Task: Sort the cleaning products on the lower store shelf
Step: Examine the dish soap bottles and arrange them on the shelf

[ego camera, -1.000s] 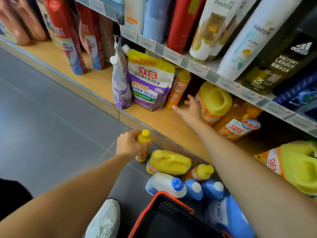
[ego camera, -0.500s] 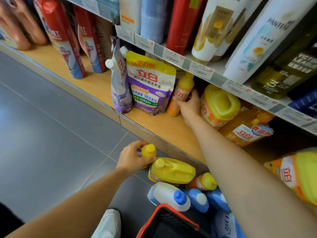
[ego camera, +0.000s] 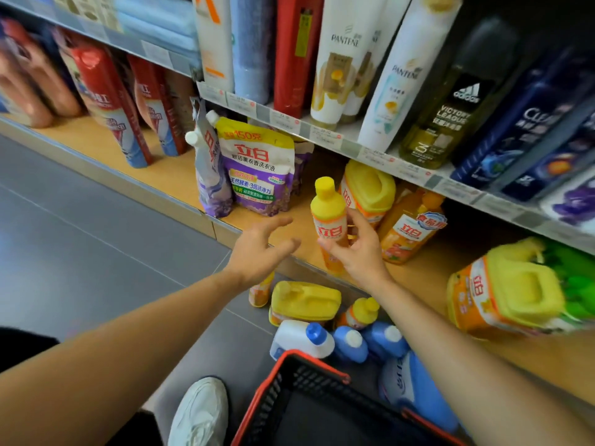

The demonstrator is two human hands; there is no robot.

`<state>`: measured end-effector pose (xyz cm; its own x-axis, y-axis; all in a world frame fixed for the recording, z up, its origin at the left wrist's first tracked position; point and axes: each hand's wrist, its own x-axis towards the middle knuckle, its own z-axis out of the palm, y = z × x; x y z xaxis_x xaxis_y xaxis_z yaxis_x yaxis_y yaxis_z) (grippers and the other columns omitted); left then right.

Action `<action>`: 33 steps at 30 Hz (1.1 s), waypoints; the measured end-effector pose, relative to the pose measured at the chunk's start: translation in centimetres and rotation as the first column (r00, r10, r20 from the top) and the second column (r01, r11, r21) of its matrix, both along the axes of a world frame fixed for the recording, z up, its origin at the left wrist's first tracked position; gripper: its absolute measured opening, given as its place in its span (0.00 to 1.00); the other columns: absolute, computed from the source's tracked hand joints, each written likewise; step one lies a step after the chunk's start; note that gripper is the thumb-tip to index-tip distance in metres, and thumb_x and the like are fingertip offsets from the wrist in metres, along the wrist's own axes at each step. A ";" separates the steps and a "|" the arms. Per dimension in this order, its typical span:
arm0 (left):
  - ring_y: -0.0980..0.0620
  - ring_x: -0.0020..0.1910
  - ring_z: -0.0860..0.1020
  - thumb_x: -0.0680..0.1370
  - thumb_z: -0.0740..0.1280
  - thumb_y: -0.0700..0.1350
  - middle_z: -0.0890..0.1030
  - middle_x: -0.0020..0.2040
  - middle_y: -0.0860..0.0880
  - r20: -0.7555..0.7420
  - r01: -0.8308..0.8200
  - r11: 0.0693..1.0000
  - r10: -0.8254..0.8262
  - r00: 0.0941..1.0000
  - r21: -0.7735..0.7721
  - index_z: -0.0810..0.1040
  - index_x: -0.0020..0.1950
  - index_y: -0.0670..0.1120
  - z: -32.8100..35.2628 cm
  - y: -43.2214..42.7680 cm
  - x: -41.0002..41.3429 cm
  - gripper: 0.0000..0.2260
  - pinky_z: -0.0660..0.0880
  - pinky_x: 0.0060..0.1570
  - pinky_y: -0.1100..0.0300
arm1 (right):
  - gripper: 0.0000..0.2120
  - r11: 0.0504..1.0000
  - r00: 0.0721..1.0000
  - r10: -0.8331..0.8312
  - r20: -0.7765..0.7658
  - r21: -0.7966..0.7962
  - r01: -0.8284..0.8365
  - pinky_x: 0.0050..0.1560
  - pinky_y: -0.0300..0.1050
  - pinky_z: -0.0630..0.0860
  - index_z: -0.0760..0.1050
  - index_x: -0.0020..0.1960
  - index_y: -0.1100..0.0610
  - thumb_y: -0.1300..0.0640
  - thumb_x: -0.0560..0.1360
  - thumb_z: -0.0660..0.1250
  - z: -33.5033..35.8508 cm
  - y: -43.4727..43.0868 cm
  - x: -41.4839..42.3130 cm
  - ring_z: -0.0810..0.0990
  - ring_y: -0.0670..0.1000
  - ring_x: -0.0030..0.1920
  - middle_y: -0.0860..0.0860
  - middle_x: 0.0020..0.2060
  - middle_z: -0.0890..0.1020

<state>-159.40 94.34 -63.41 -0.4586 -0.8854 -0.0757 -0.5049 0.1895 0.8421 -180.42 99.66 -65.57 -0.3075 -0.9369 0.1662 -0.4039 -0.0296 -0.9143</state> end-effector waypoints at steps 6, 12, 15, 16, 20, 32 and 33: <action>0.53 0.57 0.80 0.80 0.70 0.43 0.82 0.55 0.50 -0.402 0.119 0.990 -0.081 0.912 0.072 0.76 0.69 0.44 7.3 3.6 -2.5 0.18 0.79 0.57 0.57 | 0.26 0.997 0.999 0.035 0.036 0.073 -0.037 0.58 0.60 0.77 0.75 0.65 0.54 0.60 0.69 0.80 3.5 6.9 1.1 0.80 0.55 0.56 0.57 0.58 0.80; 0.44 0.58 0.82 0.80 0.68 0.38 0.84 0.57 0.42 -0.563 0.252 0.966 -0.175 0.808 0.063 0.78 0.67 0.42 10.8 7.8 -2.5 0.15 0.81 0.56 0.53 | 0.22 0.968 0.939 0.137 0.314 0.158 -0.194 0.61 0.59 0.79 0.78 0.62 0.49 0.58 0.70 0.78 7.3 12.6 1.9 0.82 0.58 0.58 0.55 0.56 0.84; 0.40 0.62 0.80 0.81 0.65 0.41 0.83 0.60 0.39 -0.631 0.341 0.934 -0.201 0.749 0.107 0.78 0.67 0.43 11.9 9.1 -2.2 0.14 0.79 0.61 0.49 | 0.23 0.927 0.839 0.150 0.523 0.222 -0.304 0.62 0.63 0.76 0.76 0.65 0.53 0.59 0.71 0.74 8.7 14.9 2.4 0.81 0.58 0.60 0.58 0.60 0.82; 0.41 0.62 0.80 0.81 0.65 0.44 0.83 0.60 0.40 -0.646 0.369 0.921 -0.205 0.735 0.127 0.79 0.66 0.44 12.2 9.3 -2.1 0.15 0.79 0.61 0.48 | 0.23 0.906 0.792 0.165 0.587 0.227 -0.357 0.62 0.61 0.76 0.76 0.66 0.54 0.59 0.72 0.73 9.1 15.6 2.5 0.81 0.58 0.60 0.58 0.61 0.82; 0.44 0.62 0.81 0.80 0.63 0.49 0.84 0.60 0.43 -0.720 0.519 0.822 -0.213 0.661 0.233 0.80 0.65 0.47 12.5 10.2 -2.3 0.15 0.80 0.59 0.52 | 0.29 0.851 0.630 0.202 0.750 0.184 -0.492 0.69 0.64 0.70 0.72 0.70 0.58 0.56 0.71 0.75 10.3 18.4 2.5 0.79 0.60 0.63 0.59 0.63 0.80; 0.59 0.45 0.84 0.76 0.75 0.40 0.87 0.44 0.51 -0.603 0.078 0.997 -0.069 0.795 -0.011 0.82 0.64 0.39 11.1 14.2 -6.3 0.17 0.83 0.47 0.60 | 0.20 0.990 0.973 -0.096 0.211 0.123 0.071 0.57 0.55 0.82 0.80 0.61 0.54 0.62 0.70 0.79 9.4 21.4 2.9 0.85 0.54 0.54 0.51 0.53 0.86; 0.63 0.42 0.83 0.75 0.76 0.42 0.87 0.41 0.54 -0.576 0.055 0.997 -0.072 0.814 -0.046 0.82 0.64 0.41 10.8 14.4 -6.4 0.18 0.81 0.45 0.62 | 0.21 0.987 0.981 -0.127 0.145 0.117 0.110 0.56 0.55 0.82 0.80 0.61 0.54 0.60 0.70 0.80 9.3 21.7 2.8 0.85 0.52 0.54 0.50 0.52 0.86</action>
